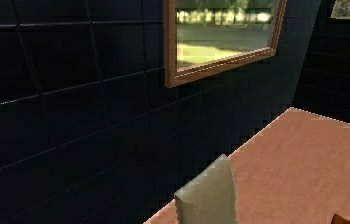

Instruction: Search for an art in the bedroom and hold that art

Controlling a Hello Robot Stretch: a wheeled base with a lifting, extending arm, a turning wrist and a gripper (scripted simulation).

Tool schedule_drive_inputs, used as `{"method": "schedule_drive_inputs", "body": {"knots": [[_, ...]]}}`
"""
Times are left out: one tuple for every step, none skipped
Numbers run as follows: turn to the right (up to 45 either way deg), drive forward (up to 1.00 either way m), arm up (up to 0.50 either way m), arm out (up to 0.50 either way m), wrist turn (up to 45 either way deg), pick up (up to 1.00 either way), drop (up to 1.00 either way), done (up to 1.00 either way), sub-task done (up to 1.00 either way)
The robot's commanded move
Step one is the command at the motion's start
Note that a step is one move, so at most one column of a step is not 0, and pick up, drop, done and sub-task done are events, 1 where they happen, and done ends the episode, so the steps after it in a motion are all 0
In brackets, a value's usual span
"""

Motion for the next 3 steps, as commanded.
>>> {"method": "schedule_drive_inputs", "body": {"knots": [[0.0, 0.0, 0.0, 0.0, 45.0, 0.0, 0.0, 0.0, 0.0], [0.0, 0.0, 0.0, 0.0, 45.0, 0.0, 0.0, 0.0, 0.0], [0.0, 0.0, 0.0, 0.0, 24.0, 0.0, 0.0, 0.0, 0.0]]}}
